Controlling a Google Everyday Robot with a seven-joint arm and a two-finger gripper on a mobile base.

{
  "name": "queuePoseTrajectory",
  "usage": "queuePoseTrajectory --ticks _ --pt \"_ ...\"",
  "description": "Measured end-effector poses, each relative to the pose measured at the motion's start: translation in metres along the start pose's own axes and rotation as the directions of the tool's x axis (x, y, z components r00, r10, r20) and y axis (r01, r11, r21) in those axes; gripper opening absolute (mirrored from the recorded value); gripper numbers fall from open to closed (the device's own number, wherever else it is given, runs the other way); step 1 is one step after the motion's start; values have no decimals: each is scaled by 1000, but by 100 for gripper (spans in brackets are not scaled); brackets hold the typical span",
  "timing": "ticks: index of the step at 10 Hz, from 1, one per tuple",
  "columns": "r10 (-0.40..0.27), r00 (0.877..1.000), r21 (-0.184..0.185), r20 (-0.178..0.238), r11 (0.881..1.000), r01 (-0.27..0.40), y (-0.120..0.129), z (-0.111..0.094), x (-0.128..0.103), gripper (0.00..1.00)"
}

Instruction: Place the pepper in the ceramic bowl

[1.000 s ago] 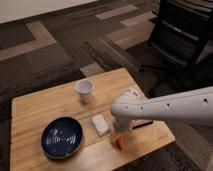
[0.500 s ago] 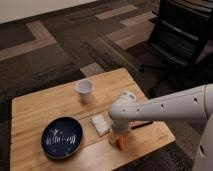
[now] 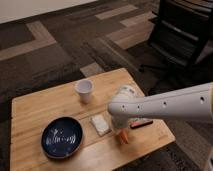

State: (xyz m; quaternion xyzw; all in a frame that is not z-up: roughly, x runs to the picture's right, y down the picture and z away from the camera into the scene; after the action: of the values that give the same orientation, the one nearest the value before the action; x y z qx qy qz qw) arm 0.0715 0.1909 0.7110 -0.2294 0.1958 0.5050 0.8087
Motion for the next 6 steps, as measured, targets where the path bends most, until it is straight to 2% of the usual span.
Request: queuePoseTrajectory --ticks 2,4,6 --pt "17 1000 51 4 999 -17 15 -24 -14 0" --pt "-42 999 54 12 998 42 51 -34 -33 0" --pt "-153 988 45 20 987 152 100 -41 -55 0"
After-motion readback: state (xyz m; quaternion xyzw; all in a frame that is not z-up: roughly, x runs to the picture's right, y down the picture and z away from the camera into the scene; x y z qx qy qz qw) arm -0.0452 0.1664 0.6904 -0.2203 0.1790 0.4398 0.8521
